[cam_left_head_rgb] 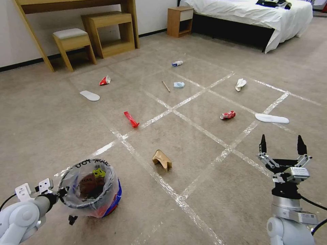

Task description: Pick up the trash bin and place the garbage on the floor into it.

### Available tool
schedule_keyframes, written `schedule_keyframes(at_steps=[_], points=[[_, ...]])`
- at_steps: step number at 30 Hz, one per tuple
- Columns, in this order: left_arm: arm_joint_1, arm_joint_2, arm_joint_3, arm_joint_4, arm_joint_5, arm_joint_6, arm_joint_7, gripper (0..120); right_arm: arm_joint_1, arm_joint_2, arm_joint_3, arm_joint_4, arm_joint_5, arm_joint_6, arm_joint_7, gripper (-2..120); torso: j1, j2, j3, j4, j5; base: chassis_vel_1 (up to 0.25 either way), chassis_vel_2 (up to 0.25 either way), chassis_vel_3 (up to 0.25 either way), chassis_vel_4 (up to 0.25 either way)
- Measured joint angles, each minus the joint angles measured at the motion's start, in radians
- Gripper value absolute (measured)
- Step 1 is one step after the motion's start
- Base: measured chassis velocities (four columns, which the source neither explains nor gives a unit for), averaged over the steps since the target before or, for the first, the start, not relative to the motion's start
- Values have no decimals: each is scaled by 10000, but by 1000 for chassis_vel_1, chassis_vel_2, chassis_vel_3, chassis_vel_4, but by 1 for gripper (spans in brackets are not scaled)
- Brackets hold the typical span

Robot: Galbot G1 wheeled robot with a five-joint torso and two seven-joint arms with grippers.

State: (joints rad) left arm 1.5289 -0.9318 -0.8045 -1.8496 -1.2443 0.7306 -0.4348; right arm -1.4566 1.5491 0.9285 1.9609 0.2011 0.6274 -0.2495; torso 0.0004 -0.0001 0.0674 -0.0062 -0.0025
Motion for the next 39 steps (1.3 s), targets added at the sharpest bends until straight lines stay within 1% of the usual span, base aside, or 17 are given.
schedule_keyframes(at_steps=[9,16,19,20,21,23,24,25,27,30,32,33,37,39], points=[[129,-39,-50,-144,-120,23,-9,0,-7,9,38,46,-5,0,7,100,0,0,0,0,1,0,0,0,0],[263,-244,-185,-447,-234,79,-58,0,5,-4,83,88,-2,-16,30,100,0,-2,2,-3,-2,0,0,0,0],[488,-474,-368,-1024,-605,179,-309,0,25,-29,114,114,-4,-49,66,100,1,-6,5,-7,-26,0,0,0,0],[488,-474,-368,-1024,-605,179,-309,0,25,-29,114,114,-4,-49,66,100,1,-6,5,-7,-26,0,0,0,0],[560,-525,-434,-1252,-765,240,-418,0,24,-38,116,129,-8,-64,113,100,1,-6,6,-10,-27,0,0,0,0],[662,-597,-566,-1622,-946,241,-584,0,18,-52,115,148,-33,-83,178,100,2,-6,3,-10,-12,0,0,0,0],[662,-597,-566,-1622,-946,241,-584,0,18,-52,115,148,-33,-83,178,100,2,-6,3,-10,-12,0,0,0,0],[731,-633,-645,-1794,-1010,230,-717,0,15,-59,116,157,-40,-85,198,100,1,-6,3,-5,-4,0,0,0,0],[858,-713,-782,-2153,-1148,209,-835,0,2,-85,114,215,-54,-86,222,100,1,-5,1,-1,-2,0,0,0,0],[910,-762,-857,-2335,-1221,188,-899,0,-7,-103,112,256,-57,-86,235,100,1,-6,0,0,0,0,0,0,0],[996,-887,-1060,-2800,-1358,148,-1071,0,-46,-143,111,340,-66,-93,294,100,1,-6,-1,-3,5,0,0,0,0],[996,-887,-1060,-2800,-1358,148,-1071,0,-46,-143,111,340,-66,-93,294,100,1,-6,-1,-3,5,0,0,0,0],[1113,-1111,-1309,-3504,-1512,116,-1329,0,-111,-147,88,386,-71,-82,296,100,2,-6,-1,-1,6,0,0,0,0],[1141,-1176,-1353,-3622,-1515,111,-1358,0,-125,-139,79,397,-77,-67,285,100,1,-5,-2,-2,8,0,0,0,0]])
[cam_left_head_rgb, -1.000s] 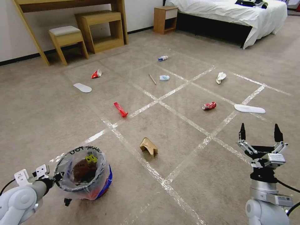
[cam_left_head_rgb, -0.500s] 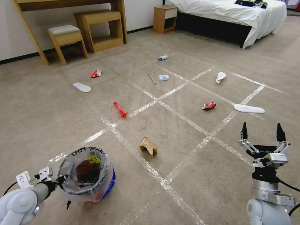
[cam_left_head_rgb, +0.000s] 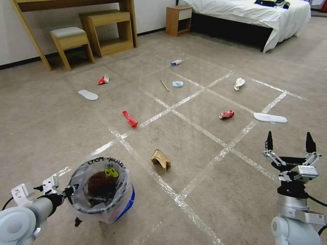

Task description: Pick up the trash bin and place the garbage on the floor into it.

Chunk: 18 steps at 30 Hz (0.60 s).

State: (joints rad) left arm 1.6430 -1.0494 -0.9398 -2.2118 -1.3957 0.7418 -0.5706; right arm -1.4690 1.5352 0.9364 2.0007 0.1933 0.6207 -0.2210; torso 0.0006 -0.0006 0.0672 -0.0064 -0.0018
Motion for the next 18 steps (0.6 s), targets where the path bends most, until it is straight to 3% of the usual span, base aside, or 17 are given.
schedule_keyframes(at_steps=[6,9,15,18], points=[[130,-333,-273,-443,-121,-21,-349,0,-70,10,-37,110,-15,37,-42,100,0,0,0,1,0,0,0,0,0],[118,-494,-539,-724,-592,-33,-933,0,-99,16,-48,140,-27,44,-66,100,0,0,0,1,-1,0,0,0,0],[228,-502,-921,-952,-719,-41,-1109,0,-108,10,-54,148,-32,75,-82,100,-1,0,0,1,-2,0,0,0,0],[348,-409,-1575,-1103,-989,-48,-1290,0,-111,6,-57,178,-15,108,-93,100,0,1,0,1,-1,0,0,0,0]])
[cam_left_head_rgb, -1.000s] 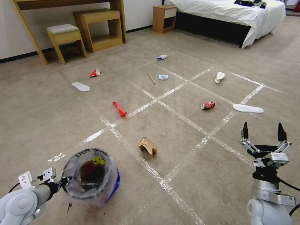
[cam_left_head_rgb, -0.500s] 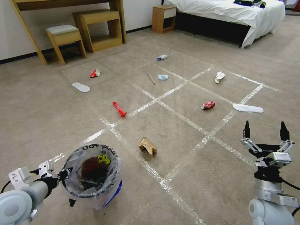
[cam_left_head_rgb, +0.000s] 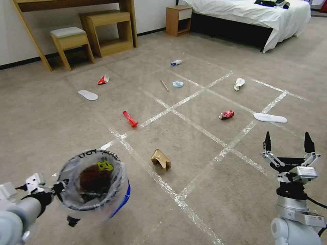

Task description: Pick up the trash bin and place the garbage on the floor into it.

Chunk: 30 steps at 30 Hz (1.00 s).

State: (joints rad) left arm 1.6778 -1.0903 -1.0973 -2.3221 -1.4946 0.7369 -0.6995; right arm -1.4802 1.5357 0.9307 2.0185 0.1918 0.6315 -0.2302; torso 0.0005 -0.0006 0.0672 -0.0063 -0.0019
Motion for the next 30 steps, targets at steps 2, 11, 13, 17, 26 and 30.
schedule_keyframes(at_steps=[2,11,13,17,26,30], points=[[41,25,-139,-26,-82,-1,-48,0,0,0,-2,2,2,6,-3,100,0,0,0,0,0,0,0,0,0],[57,174,-662,165,-23,-7,-85,0,33,28,-27,-36,9,31,-46,100,0,1,0,0,-1,0,0,0,0],[12,208,-698,247,9,-7,-79,0,45,26,-26,-53,7,34,-52,100,-1,1,0,0,-1,0,0,0,0],[-46,232,-707,354,22,-9,-76,0,50,9,-20,-71,5,35,-56,100,-1,1,0,0,-1,0,0,0,0],[-267,242,-551,681,84,-16,-82,0,136,-13,-8,-211,-13,39,-76,100,-1,1,0,0,0,-36,32,39,-32],[-299,239,-511,740,106,-17,-82,0,176,-13,-11,-264,-34,39,-80,100,0,1,1,-1,-1,-97,102,94,-98]])
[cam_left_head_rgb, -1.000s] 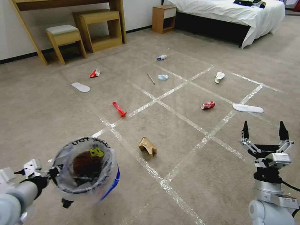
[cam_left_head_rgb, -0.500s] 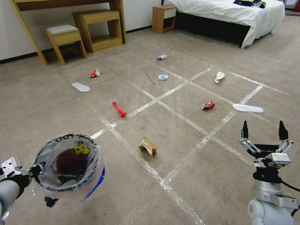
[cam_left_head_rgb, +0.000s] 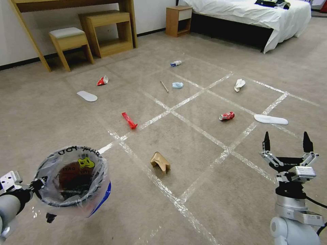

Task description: Pick up the trash bin and place the garbage on the floor into it.

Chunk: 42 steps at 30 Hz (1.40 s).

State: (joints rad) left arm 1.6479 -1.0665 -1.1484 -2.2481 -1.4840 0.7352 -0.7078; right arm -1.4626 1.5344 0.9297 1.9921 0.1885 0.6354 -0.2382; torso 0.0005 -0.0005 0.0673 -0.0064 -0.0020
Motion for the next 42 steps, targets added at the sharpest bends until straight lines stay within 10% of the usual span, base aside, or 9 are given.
schedule_keyframes(at_steps=[42], points=[[-197,53,258,174,-13,2,-79,0,147,17,-57,-153,-160,-13,12,100,-1,0,0,1,-1,-112,119,113,-113]])
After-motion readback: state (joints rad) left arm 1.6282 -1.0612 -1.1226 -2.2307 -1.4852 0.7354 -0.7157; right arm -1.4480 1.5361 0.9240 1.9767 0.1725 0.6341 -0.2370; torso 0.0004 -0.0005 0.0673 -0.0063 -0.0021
